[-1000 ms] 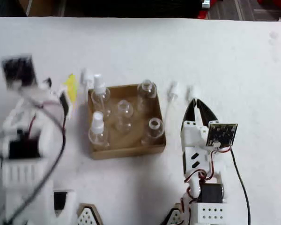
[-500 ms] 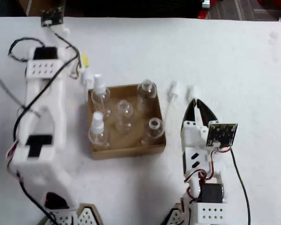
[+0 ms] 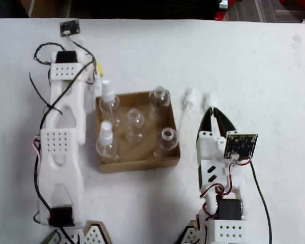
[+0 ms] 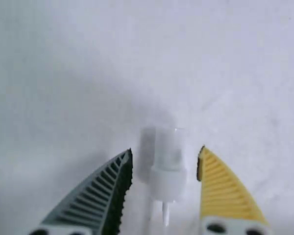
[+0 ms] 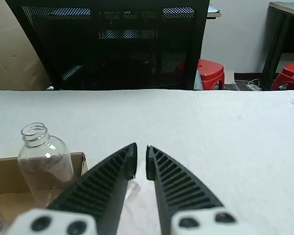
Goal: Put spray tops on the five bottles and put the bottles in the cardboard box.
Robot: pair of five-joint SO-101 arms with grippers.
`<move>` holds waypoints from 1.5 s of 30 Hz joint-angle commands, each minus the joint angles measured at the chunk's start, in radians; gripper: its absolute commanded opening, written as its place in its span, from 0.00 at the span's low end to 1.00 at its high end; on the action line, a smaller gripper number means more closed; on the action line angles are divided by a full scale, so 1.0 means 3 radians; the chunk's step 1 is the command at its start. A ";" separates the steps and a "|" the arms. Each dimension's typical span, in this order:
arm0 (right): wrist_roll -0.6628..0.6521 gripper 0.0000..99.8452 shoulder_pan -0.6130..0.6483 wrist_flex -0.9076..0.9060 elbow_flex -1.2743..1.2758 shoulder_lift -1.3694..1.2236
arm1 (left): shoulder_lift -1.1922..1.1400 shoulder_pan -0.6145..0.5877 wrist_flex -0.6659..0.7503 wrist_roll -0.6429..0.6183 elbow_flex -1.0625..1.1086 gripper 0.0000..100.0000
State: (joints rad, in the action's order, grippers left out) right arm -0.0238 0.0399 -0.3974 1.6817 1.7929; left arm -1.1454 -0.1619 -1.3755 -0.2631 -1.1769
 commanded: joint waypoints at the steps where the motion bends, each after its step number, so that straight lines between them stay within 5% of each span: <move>1: 0.0005 0.02 0.0023 -0.0023 0.0031 0.0023 | -0.0263 0.0003 -0.0072 -0.0046 -0.0517 0.20; 6: 0.0005 0.02 0.0023 -0.0023 0.0031 0.0023 | -0.0637 0.0003 -0.0072 -0.0026 -0.0869 0.19; 13: 0.0005 0.02 0.0023 -0.0023 0.0031 0.0023 | -0.0708 0.0003 -0.0082 -0.0020 -0.1043 0.03; 22: 0.0005 0.02 0.0023 -0.0023 0.0031 0.0023 | -0.0657 -0.0023 -0.1294 -0.0005 -0.1657 0.02; 25: 0.0005 0.02 0.0018 -0.0023 0.0031 0.0023 | -0.0427 -0.0023 -0.1386 0.0312 -0.1468 0.02; 29: 0.0005 0.02 0.0013 -0.0023 0.0031 0.0023 | 0.0003 -0.0074 -0.1391 0.0547 -0.0936 0.02; 39: 0.0005 0.02 0.0018 -0.0023 0.0031 0.0023 | 0.2074 0.0059 -0.1335 0.0583 0.1683 0.02; 45: 0.0005 0.02 0.0018 -0.0023 0.0031 0.0023 | 0.3225 -0.0003 -0.0614 0.0583 0.3202 0.02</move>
State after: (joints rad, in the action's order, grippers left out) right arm -0.0238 0.0399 -0.3974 1.6817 1.7929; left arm -0.3751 -0.1588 -1.6794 -0.0974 -0.4296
